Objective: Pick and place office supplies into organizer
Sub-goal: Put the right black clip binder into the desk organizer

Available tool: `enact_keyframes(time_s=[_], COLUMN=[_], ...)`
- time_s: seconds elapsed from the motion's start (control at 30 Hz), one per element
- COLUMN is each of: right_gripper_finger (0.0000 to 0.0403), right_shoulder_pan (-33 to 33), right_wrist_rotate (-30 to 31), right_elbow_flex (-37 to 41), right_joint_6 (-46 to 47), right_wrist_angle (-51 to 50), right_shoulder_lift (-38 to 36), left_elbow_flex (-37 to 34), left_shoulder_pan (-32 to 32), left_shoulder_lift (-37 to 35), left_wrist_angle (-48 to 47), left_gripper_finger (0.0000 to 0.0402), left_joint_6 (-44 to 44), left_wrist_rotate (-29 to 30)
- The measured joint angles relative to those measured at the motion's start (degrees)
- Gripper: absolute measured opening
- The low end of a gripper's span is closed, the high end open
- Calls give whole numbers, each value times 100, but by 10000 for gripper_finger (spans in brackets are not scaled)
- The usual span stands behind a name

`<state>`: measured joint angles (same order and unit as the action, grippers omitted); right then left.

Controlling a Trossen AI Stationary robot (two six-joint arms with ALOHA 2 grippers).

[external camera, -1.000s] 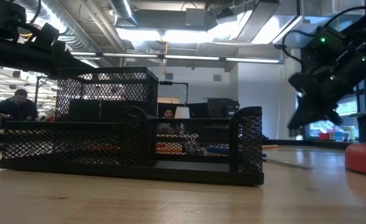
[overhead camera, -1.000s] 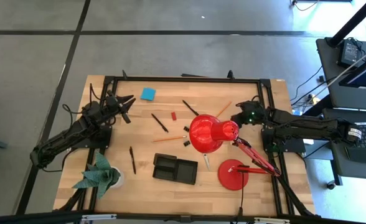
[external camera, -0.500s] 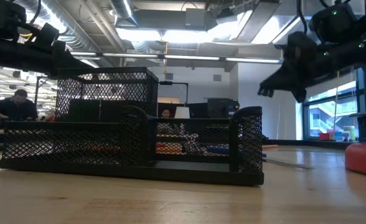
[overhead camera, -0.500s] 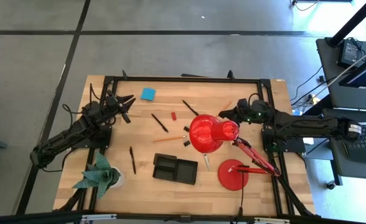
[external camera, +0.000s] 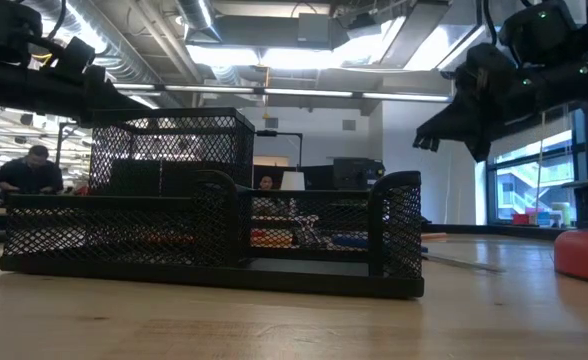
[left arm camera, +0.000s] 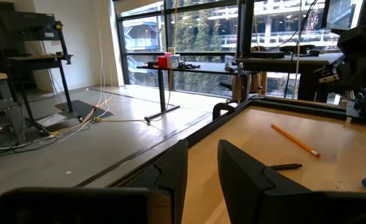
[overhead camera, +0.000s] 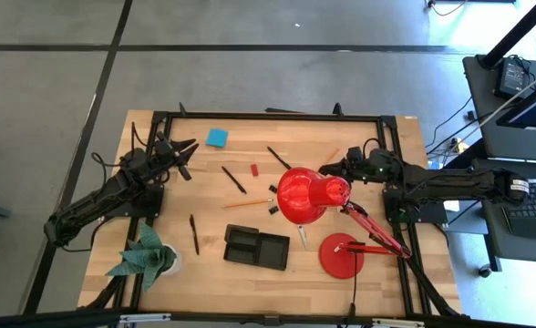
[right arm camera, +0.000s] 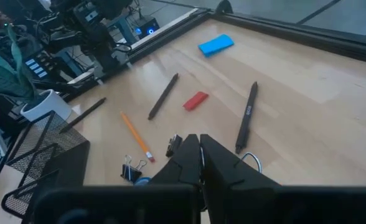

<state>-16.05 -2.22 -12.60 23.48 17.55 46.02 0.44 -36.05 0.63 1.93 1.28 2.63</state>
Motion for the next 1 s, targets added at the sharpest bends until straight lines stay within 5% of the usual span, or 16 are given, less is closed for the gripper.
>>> enact_keyframes(time_s=[0.37,0.7,1.0], right_gripper_finger=[6,6,6], right_shoulder_pan=[270,318,318], right_wrist_rotate=[2,7,4], right_elbow_flex=[0,0,-319], right_joint_6=[-623,-1225,-1450], right_wrist_angle=[1292,2947,3877], right_shoulder_lift=[91,1185,2426], left_elbow_flex=[0,1,1], left_shoulder_pan=[1,0,2], left_shoulder_lift=[0,1,11], left_wrist_angle=[2,89,337], left_gripper_finger=[82,82,85], left_joint_6=[-1,-611,-959], left_wrist_rotate=[0,-26,-1090])
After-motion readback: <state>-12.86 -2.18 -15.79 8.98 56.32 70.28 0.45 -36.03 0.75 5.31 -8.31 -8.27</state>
